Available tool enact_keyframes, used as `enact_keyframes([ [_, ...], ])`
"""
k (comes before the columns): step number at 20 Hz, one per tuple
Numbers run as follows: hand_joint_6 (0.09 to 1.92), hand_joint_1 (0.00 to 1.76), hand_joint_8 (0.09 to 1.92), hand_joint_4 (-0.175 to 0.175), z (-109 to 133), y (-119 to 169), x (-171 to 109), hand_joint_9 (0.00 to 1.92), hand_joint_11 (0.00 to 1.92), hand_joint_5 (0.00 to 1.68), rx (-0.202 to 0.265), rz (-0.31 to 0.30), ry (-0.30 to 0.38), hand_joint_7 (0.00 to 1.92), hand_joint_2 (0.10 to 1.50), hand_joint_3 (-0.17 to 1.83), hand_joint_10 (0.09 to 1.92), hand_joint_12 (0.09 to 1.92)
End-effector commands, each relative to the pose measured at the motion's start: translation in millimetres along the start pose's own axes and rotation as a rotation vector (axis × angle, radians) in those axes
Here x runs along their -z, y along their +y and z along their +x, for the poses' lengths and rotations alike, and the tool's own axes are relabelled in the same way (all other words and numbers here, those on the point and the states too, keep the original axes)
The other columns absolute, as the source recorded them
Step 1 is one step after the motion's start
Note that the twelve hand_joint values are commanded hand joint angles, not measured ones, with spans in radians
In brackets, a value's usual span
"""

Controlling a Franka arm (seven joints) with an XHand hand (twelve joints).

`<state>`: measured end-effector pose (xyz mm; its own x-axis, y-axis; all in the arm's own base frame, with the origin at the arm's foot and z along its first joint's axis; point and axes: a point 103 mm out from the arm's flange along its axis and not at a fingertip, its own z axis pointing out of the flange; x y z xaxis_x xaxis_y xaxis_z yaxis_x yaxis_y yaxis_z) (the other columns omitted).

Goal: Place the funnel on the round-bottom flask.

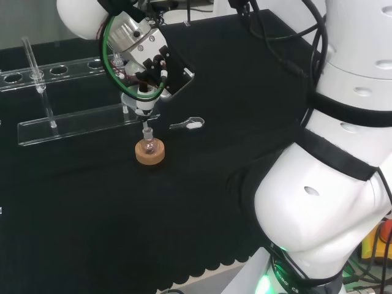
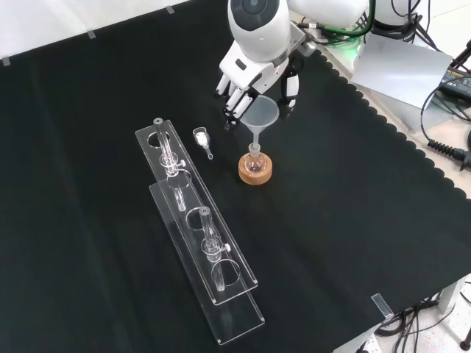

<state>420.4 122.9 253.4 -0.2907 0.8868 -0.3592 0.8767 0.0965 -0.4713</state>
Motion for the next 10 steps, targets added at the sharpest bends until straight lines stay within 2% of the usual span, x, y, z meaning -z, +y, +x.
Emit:
enact_keyframes([
  [1, 0.41, 0.85, 0.64, -0.019, -0.7, 1.2, -2.7, 1.05, 0.68, 0.54, -0.001, 0.007, 0.002, 0.53, 0.70, 0.58, 0.52, 1.16],
  [10, 0.43, 0.85, 0.64, -0.019, -0.2, 2.6, -4.8, 1.05, 0.69, 0.54, -0.003, 0.011, 0.006, 0.53, 0.70, 0.58, 0.52, 1.16],
])
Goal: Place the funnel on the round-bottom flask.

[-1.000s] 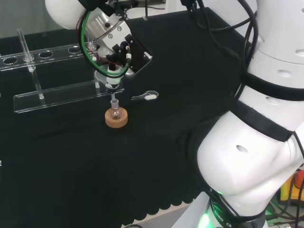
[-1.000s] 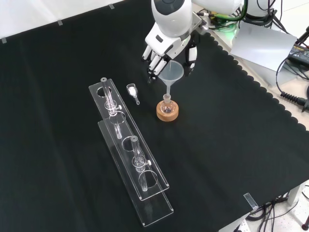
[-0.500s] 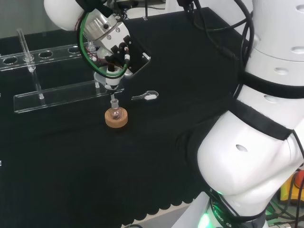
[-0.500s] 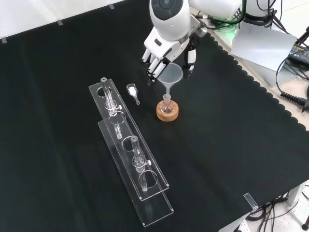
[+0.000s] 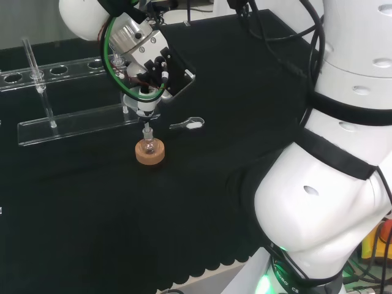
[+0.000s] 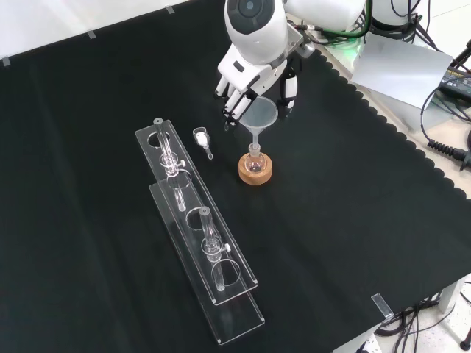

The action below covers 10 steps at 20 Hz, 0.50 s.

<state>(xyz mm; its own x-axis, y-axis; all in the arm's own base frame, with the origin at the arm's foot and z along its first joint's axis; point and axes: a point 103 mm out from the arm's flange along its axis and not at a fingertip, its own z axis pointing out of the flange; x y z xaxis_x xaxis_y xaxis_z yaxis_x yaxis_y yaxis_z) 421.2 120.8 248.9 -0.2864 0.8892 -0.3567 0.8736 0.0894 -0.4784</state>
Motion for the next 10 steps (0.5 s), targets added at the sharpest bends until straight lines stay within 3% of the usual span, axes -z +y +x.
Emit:
enact_keyframes([
  [1, 0.43, 0.85, 0.64, -0.019, 0.4, 0.2, -0.7, 1.05, 0.69, 0.53, 0.000, 0.001, 0.002, 0.53, 0.70, 0.58, 0.52, 1.16],
  [10, 0.44, 0.85, 0.65, -0.020, 1.8, 4.2, -6.5, 1.05, 0.69, 0.53, 0.003, 0.010, -0.002, 0.52, 0.70, 0.58, 0.52, 1.16],
])
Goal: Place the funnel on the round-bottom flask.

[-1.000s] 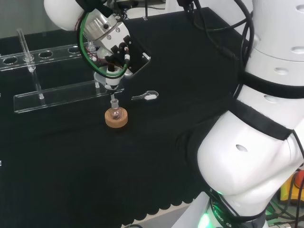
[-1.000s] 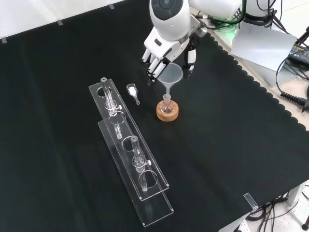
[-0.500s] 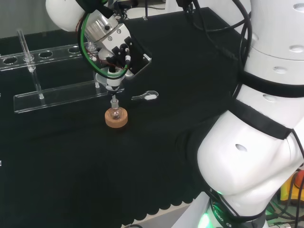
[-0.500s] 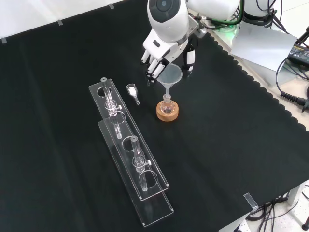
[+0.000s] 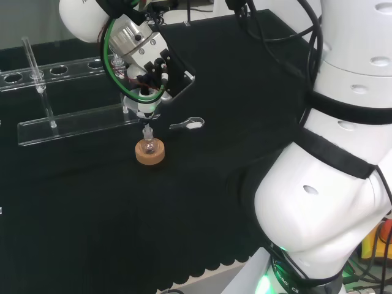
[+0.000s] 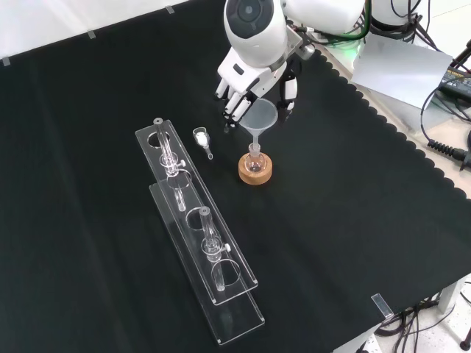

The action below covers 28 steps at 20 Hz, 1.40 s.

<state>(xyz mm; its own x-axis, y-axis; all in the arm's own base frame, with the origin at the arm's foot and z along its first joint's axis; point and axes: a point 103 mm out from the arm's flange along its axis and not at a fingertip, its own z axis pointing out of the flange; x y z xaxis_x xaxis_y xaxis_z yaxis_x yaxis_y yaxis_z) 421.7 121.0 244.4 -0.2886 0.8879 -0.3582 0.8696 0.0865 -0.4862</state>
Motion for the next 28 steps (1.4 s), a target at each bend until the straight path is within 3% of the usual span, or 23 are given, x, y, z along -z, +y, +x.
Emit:
enact_keyframes([
  [1, 0.44, 0.85, 0.65, -0.020, 0.2, 2.1, -4.4, 1.05, 0.69, 0.53, 0.002, 0.000, 0.003, 0.52, 0.70, 0.58, 0.52, 1.16],
  [28, 0.44, 0.84, 0.65, -0.031, 0.9, 10.2, -14.2, 1.03, 0.69, 0.46, 0.012, -0.003, -0.002, 0.50, 0.70, 0.59, 0.52, 1.15],
])
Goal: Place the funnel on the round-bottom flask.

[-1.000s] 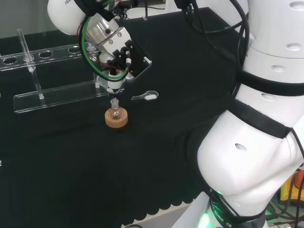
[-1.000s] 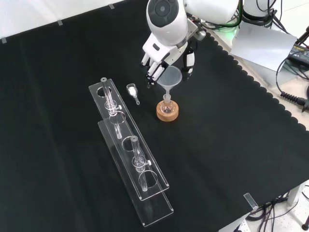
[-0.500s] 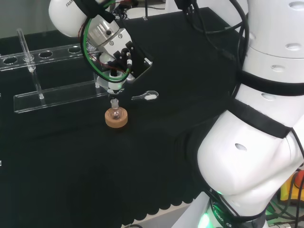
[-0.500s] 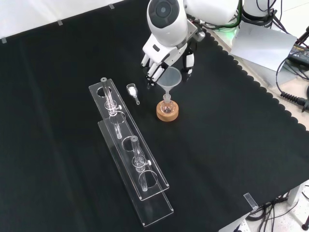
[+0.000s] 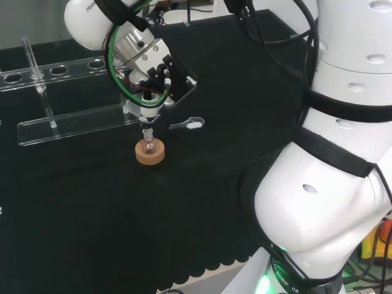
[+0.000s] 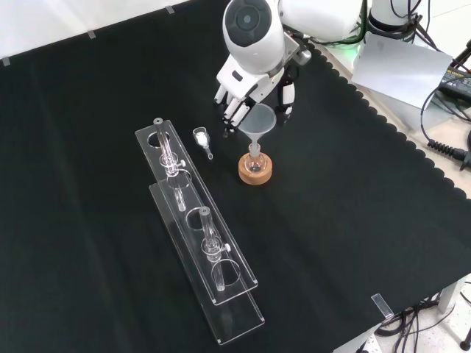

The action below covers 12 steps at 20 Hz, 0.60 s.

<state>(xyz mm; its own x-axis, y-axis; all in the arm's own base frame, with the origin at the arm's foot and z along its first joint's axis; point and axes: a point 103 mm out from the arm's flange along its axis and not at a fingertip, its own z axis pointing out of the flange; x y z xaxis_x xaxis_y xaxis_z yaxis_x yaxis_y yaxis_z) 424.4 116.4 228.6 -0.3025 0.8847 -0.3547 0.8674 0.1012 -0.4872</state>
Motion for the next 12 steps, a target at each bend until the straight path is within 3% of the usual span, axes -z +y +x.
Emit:
enact_keyframes([
  [1, 0.44, 0.84, 0.65, -0.032, 0.3, 0.9, -0.6, 1.02, 0.69, 0.45, -0.002, 0.002, 0.003, 0.50, 0.70, 0.59, 0.51, 1.15],
  [12, 0.36, 0.82, 0.67, -0.041, 2.3, 7.3, -9.5, 0.94, 0.67, 0.38, 0.004, 0.028, 0.011, 0.45, 0.69, 0.59, 0.53, 1.16],
])
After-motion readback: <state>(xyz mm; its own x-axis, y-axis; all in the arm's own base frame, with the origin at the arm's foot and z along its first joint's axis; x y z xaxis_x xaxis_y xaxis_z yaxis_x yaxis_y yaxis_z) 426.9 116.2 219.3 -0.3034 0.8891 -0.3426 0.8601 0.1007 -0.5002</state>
